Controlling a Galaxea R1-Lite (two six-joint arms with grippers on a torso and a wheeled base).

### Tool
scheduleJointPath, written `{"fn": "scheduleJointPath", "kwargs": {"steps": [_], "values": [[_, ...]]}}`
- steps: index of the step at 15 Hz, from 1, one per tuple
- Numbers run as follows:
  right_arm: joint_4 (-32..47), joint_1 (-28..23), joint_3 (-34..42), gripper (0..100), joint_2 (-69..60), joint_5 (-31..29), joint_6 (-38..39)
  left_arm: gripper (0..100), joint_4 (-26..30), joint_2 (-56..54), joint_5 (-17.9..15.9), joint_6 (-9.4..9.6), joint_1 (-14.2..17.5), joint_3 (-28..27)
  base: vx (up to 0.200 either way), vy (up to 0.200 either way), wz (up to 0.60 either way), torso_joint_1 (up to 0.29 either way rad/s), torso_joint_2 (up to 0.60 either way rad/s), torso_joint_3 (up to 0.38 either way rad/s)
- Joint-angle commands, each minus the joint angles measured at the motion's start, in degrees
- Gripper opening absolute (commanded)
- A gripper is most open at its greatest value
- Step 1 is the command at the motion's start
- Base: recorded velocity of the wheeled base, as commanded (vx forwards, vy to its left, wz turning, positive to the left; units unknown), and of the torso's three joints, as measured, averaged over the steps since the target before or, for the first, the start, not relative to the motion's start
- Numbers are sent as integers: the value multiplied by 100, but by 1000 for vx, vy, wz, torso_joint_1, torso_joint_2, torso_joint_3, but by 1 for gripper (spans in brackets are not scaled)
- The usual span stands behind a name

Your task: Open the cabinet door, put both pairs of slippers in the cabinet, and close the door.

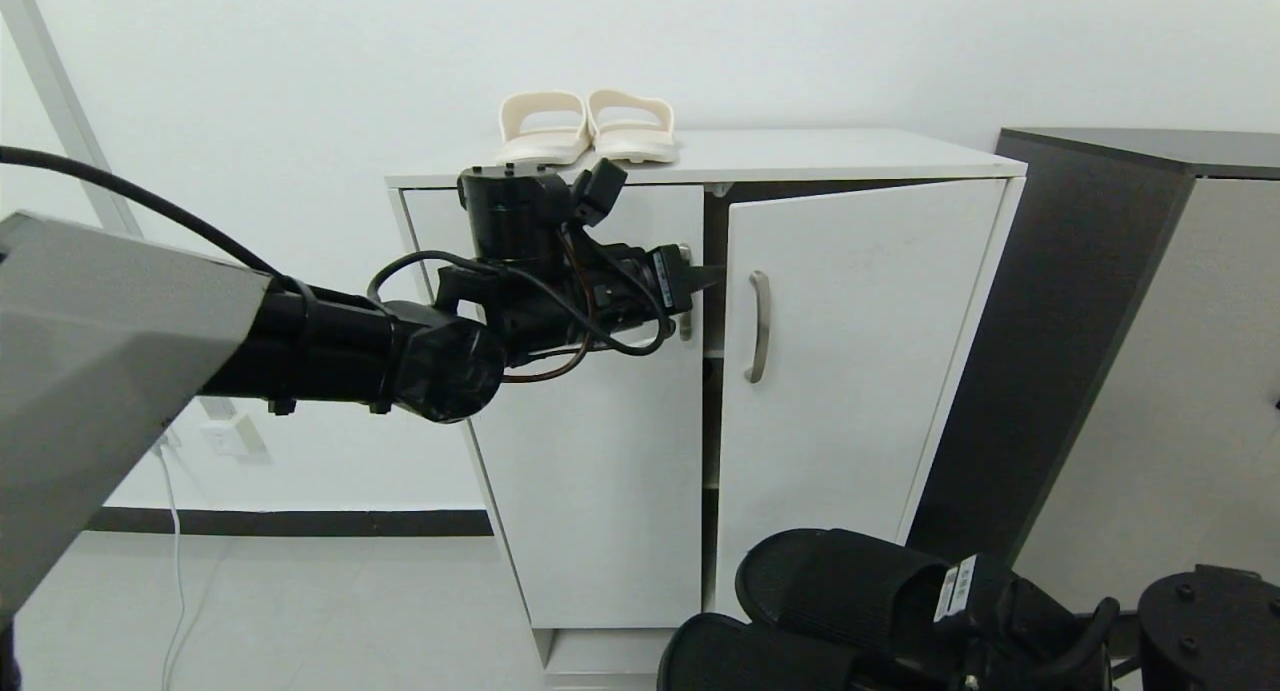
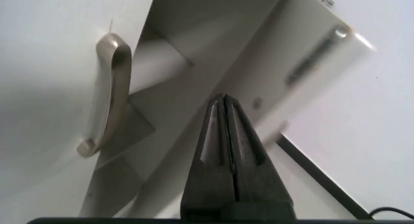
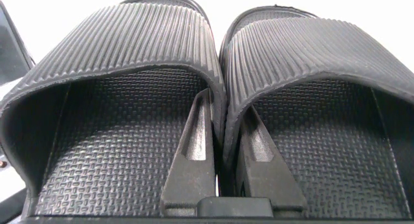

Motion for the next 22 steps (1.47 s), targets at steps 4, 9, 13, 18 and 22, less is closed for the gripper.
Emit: {"fn": "scheduleJointPath", "kwargs": {"steps": [4,9,13,18,22], "values": [[0,21,16,0,-3,-2,-6,0,23,186,-6,-10,21,-177,0,0,0,0,0,0],[0,196,104,0,-11,-11,3,0,41,361,-6,-124,12,-379,-40,0,0,0,0,0],[0,284,156,0,6,-2,3,0,-12,344,29,-89,-330,-229,-200,0,0,4,5,0],[0,328,218,0,-11,-2,3,0,-364,203,65,-72,-823,87,-160,0,0,1,2,6],[-9,328,218,0,-11,-2,-6,0,-390,19,469,-72,-541,272,0,0,0,0,0,0]]}}
